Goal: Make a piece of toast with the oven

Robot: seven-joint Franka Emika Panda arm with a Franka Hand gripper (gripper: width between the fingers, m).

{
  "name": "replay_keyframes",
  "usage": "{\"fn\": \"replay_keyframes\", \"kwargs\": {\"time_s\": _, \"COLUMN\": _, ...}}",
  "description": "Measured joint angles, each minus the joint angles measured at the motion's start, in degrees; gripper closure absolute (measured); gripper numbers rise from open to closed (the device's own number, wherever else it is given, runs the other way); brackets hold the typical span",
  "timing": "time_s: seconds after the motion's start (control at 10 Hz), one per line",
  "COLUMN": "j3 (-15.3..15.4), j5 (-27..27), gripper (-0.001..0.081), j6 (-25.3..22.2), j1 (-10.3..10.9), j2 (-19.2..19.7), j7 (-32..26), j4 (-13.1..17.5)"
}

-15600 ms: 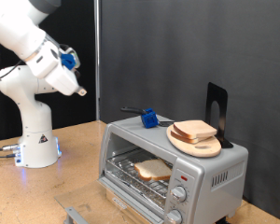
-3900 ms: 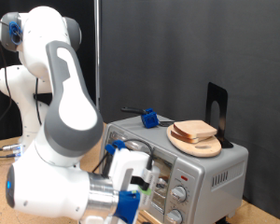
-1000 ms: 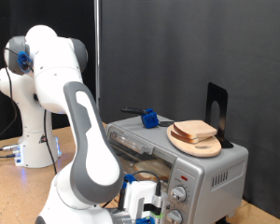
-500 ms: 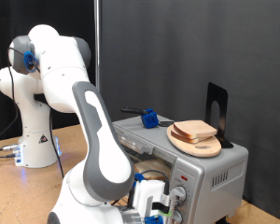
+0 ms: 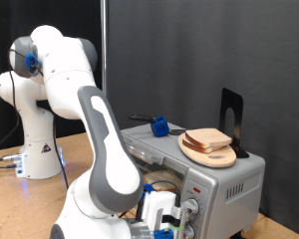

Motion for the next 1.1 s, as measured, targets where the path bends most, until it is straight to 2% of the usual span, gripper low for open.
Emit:
{"fn": "replay_keyframes", "kwargs": {"time_s": 0.1, "j3": 0.0, "j5": 0.0, "gripper": 0.0210, "j6": -0.4, "j1": 0.0, "j2": -0.4, "j7": 0.4, "j4": -0.2}}
{"fn": "replay_keyframes", "kwargs": {"time_s": 0.2, "j3": 0.0, "j5": 0.0, "gripper": 0.0345, "j6": -0.8, "j1": 0.1, "j2": -0.8, "j7": 0.9, "j4": -0.4}}
{"fn": "replay_keyframes", "kwargs": {"time_s": 0.3, "j3": 0.0, "j5": 0.0, "gripper": 0.0527, "j6": -1.1, "j1": 0.1, "j2": -1.3, "j7": 1.7, "j4": -0.7}}
{"fn": "replay_keyframes", "kwargs": {"time_s": 0.4, "j3": -0.1, "j5": -0.1, "gripper": 0.0527, "j6": 0.0, "j1": 0.1, "j2": -1.4, "j7": 2.4, "j4": -0.8}}
{"fn": "replay_keyframes", "kwargs": {"time_s": 0.5, "j3": -0.1, "j5": 0.0, "gripper": 0.0702, "j6": 0.3, "j1": 0.1, "j2": -1.5, "j7": 3.0, "j4": -0.8}}
{"fn": "replay_keyframes", "kwargs": {"time_s": 0.9, "j3": -0.1, "j5": -0.2, "gripper": 0.0702, "j6": 0.4, "j1": 0.1, "j2": -1.5, "j7": 4.6, "j4": -0.7}}
{"fn": "replay_keyframes", "kwargs": {"time_s": 1.1, "j3": 0.1, "j5": 1.1, "gripper": 0.0702, "j6": 0.4, "j1": 0.0, "j2": -1.4, "j7": 2.2, "j4": -1.1}}
